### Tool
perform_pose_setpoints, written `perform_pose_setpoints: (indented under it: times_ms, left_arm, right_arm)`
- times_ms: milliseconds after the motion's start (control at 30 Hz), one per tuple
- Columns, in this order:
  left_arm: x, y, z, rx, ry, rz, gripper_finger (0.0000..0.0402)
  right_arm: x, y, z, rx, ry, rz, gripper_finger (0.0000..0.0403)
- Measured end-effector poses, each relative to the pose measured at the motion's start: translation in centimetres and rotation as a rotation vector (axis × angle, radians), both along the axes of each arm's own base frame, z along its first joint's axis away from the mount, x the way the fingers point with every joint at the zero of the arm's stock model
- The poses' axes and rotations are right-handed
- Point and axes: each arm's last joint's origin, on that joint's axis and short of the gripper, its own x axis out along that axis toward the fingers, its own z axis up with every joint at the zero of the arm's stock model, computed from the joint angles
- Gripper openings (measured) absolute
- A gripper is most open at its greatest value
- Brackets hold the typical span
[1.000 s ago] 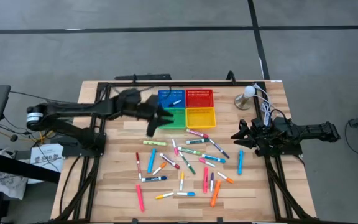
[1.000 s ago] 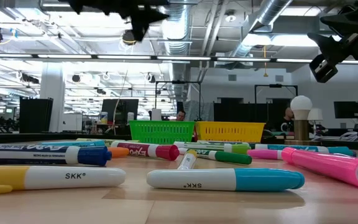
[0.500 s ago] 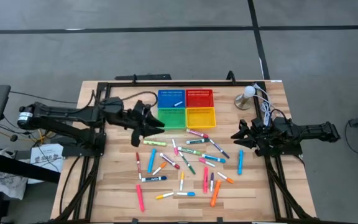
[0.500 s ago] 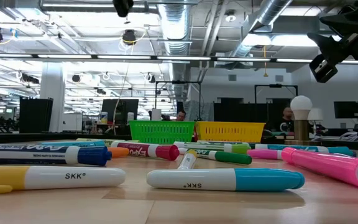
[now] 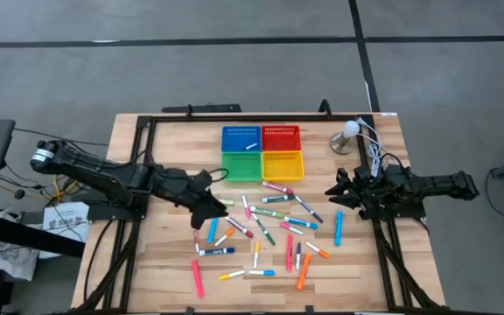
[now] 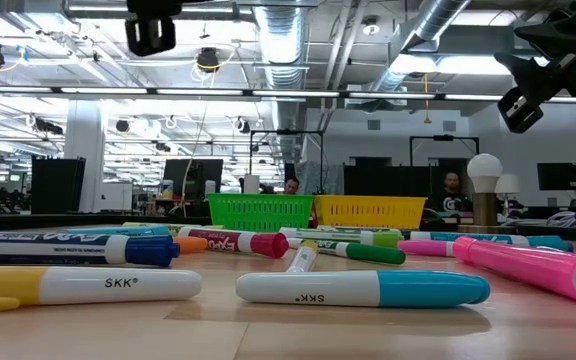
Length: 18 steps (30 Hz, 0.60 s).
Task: Pick & Place Markers
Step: Put the left small orange marker into the blue bin
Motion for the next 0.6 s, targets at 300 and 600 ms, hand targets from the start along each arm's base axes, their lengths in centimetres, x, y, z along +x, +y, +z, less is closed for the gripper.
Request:
perform_pose_setpoints:
  times_ms: [300,600]
  left_arm:
    - [2.0,-2.3,-4.1,-0.236,0.261,0.116,0.0135]
    - [3.6,-2.6,-4.0,-0.377,0.168,0.184,0.0135]
  right_arm:
    - [0.0,0.0,0.0,0.000,0.000,-0.001,0.0120]
    - [0.0,-0.2,0.0,0.008,0.000,-0.084,0.0120]
